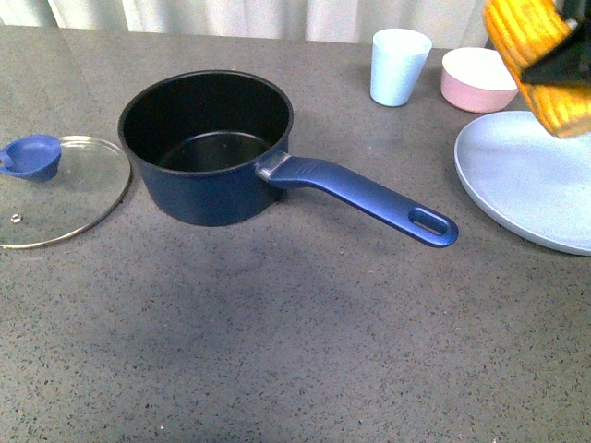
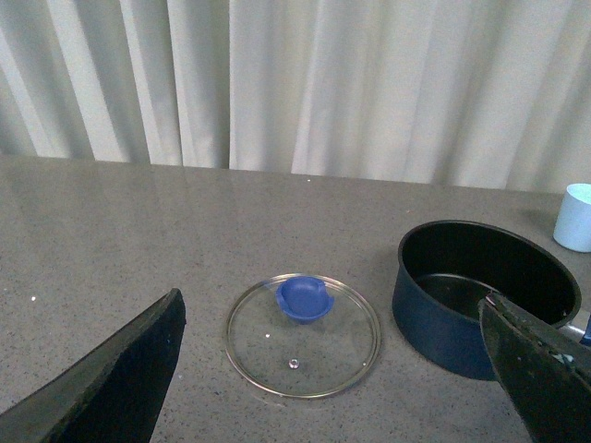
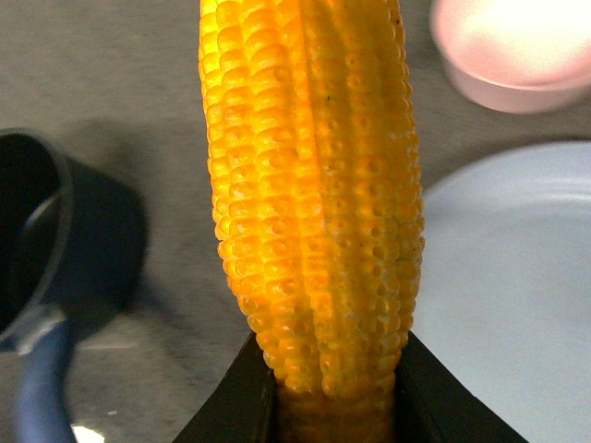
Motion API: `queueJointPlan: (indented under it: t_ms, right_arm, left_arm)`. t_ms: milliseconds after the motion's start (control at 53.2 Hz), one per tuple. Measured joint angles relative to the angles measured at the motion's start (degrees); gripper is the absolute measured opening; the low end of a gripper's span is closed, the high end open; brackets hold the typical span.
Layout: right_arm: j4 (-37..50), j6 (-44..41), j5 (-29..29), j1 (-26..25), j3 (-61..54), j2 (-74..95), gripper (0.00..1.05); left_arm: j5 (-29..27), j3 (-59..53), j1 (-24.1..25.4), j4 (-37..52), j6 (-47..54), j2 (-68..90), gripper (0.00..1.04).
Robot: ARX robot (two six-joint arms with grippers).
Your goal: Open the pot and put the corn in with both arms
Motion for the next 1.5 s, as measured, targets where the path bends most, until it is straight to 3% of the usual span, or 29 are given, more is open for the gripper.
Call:
queueJointPlan:
  t_ms: [169, 357, 658, 978, 1373, 1505]
  right_arm:
    - [-2.7, -2.0, -1.2, 12.0, 8.2, 5.9, 0.18]
    - [-7.1, -2.9, 0.1, 19.0, 20.0, 15.0, 0.17]
    - [-11.4, -3.2, 1.0, 24.5, 32.8, 24.5, 0.15]
    - [-13.0, -3.3, 1.7, 25.6, 36.0, 28.2, 0.15]
    - [-10.7, -3.3, 1.4, 25.2, 32.4, 26.9, 0.78]
    - [-9.4, -3.0, 1.9, 24.5, 30.1, 25.2, 0.95]
  left_arm:
    - [0.0, 0.0, 0.0, 0.0, 0.0, 0.0, 0.96]
    - [0.0, 0.0, 0.0, 0.0, 0.0, 0.0, 0.96]
    - [0.0, 0.0, 0.0, 0.0, 0.0, 0.0, 0.96]
    - [0.0, 0.0, 0.0, 0.0, 0.0, 0.0, 0.96]
    - [0.0, 0.0, 0.0, 0.0, 0.0, 0.0, 0.96]
    - [0.0, 0.0, 0.0, 0.0, 0.0, 0.0, 0.96]
